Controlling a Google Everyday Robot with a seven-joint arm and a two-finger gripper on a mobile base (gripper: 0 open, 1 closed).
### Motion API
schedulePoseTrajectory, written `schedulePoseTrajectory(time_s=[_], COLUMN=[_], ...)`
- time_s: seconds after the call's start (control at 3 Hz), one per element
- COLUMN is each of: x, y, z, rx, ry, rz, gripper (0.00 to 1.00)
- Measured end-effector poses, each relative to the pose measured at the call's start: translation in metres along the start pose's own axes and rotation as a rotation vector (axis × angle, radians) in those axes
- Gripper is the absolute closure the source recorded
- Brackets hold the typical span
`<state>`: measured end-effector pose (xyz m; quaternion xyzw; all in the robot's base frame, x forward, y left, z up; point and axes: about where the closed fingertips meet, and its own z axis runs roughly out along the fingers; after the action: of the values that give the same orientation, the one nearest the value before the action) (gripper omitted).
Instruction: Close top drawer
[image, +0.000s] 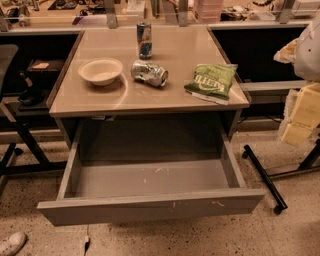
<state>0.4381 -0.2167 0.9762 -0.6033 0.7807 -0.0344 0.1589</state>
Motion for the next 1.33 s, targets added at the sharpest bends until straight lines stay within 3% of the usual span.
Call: schedulePoseTrajectory(time_s=[0.33, 0.67, 1.33], x=[0.0000, 0.0000, 0.0000], y=[0.0000, 0.0000, 0.0000], z=[0.0000, 0.0000, 0.0000], rx=[0.000, 0.000, 0.000], ry=[0.000, 0.000, 0.000], rz=[0.000, 0.000, 0.000], gripper=[0.00, 0.18, 0.65])
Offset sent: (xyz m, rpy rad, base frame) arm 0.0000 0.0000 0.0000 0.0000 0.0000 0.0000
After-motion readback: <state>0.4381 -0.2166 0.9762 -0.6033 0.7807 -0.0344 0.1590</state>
